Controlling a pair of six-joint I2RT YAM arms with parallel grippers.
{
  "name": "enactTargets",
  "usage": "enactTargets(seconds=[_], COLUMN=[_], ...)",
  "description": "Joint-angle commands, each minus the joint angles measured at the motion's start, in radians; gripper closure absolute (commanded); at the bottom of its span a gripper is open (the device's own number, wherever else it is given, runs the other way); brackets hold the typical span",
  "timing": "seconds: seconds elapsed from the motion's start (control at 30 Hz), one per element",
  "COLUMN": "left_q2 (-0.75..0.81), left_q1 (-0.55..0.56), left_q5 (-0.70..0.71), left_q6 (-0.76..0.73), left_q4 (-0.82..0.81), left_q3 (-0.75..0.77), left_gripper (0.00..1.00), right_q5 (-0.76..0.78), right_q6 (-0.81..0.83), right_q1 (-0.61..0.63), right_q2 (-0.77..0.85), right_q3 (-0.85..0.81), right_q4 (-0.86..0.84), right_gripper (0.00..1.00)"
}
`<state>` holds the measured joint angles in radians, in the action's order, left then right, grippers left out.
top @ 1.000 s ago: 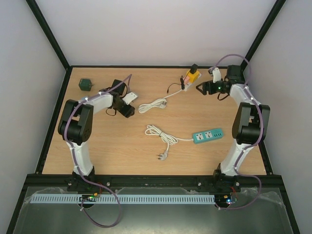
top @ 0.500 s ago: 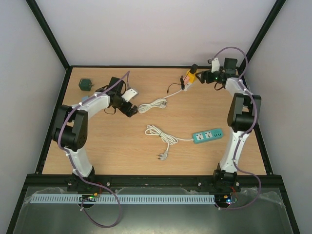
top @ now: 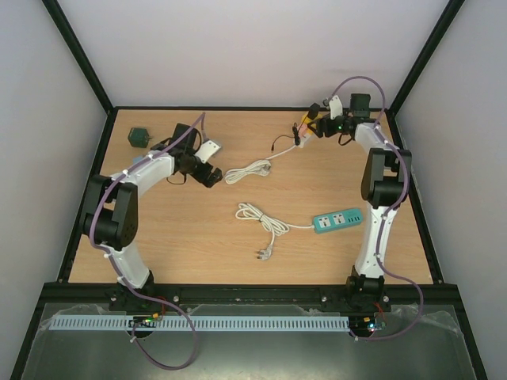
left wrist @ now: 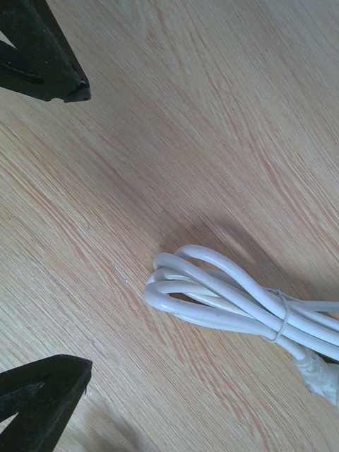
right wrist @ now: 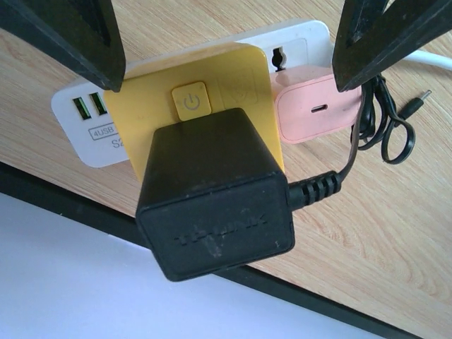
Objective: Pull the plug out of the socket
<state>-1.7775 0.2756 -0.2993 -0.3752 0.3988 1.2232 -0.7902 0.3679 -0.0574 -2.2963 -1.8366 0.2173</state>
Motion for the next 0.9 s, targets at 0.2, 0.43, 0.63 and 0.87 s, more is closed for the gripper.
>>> enactTargets(seconds=[0.2,0.43,0.63,0.87], left_q2=[0.017,-0.097,-0.234,-0.333], left_q1=[0.017,0.099,0.168,0.178], left_q5=[-0.079,-0.095,-0.014,0.051], left_q6=[-0.054,-0.127,-0.138,-0.144], left_q4=[0.018,0.032,0.032,0.007], left_q3=[0.027,0.131,0.244,0.318], left_gripper=[0.00,0.00,0.05,0.11], right_q5=[0.045,0.055,0.016,-0.031], right_q6=[0.030,0.009,-0.007,0.000], right_q1=[0.031,0.030,0.011,-0.022], right_q2=[-0.038,-0.030,0.056,0.161], right_q3=[-0.043,-0.040,0.048,0.165], right_q4=[0.041,0.049,0.038,0.034], right_gripper=[0.29,0.22,0.19,0.17])
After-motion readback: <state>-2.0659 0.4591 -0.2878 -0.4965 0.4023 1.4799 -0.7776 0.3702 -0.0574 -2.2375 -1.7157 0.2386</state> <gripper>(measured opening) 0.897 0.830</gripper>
